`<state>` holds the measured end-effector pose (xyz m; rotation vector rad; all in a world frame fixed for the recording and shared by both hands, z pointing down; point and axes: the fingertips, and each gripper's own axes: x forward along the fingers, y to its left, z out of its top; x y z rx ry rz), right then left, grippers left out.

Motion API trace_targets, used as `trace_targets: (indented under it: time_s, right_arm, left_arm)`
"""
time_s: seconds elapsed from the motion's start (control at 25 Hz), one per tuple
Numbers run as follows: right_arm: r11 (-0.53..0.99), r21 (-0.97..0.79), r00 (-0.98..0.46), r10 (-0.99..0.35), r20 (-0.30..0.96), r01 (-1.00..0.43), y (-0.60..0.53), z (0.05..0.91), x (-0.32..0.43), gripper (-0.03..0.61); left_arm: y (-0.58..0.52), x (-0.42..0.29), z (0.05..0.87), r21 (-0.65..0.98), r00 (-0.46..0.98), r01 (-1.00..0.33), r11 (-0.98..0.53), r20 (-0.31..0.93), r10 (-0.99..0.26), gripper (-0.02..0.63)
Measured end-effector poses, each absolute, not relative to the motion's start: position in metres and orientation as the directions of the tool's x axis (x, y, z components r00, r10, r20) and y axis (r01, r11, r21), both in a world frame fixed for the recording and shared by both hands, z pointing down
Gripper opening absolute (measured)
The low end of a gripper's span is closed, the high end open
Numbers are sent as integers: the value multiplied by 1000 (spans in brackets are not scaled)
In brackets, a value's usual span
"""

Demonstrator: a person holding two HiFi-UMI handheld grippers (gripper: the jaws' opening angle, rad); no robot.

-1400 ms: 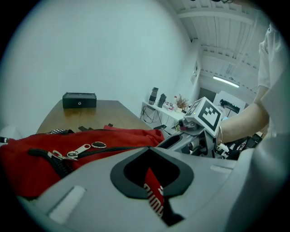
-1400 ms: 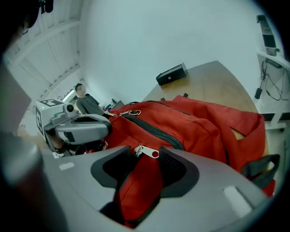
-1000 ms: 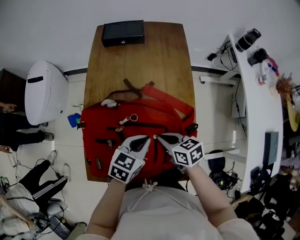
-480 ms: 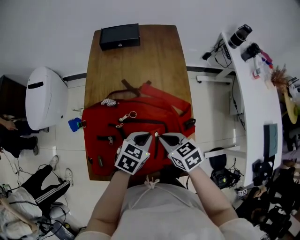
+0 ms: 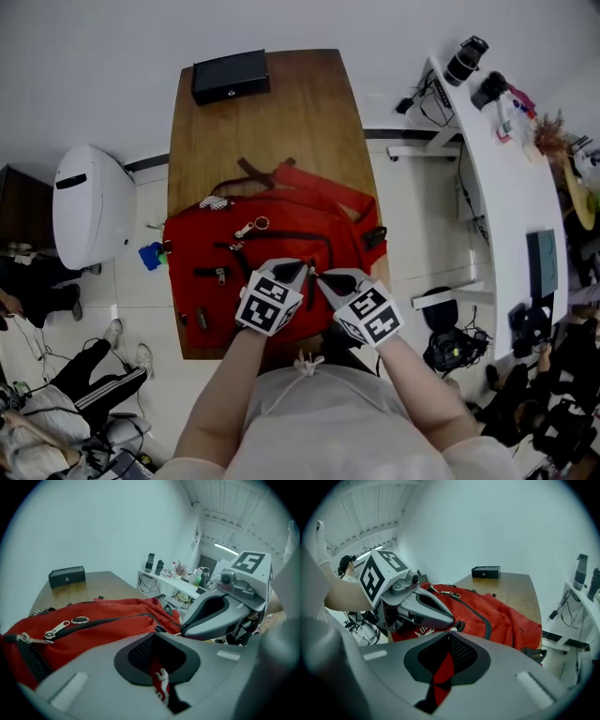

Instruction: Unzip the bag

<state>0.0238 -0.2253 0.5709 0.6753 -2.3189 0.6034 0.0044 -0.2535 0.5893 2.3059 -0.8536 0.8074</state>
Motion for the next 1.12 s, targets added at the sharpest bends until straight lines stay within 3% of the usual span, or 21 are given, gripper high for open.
trace_targets:
  time_s: [1.12]
  right_arm:
    - [711, -326, -565, -122, 816, -624, -138, 615, 23, 11]
  left_arm:
    - [-253, 6, 594, 223, 601, -697, -681, 699, -387, 6]
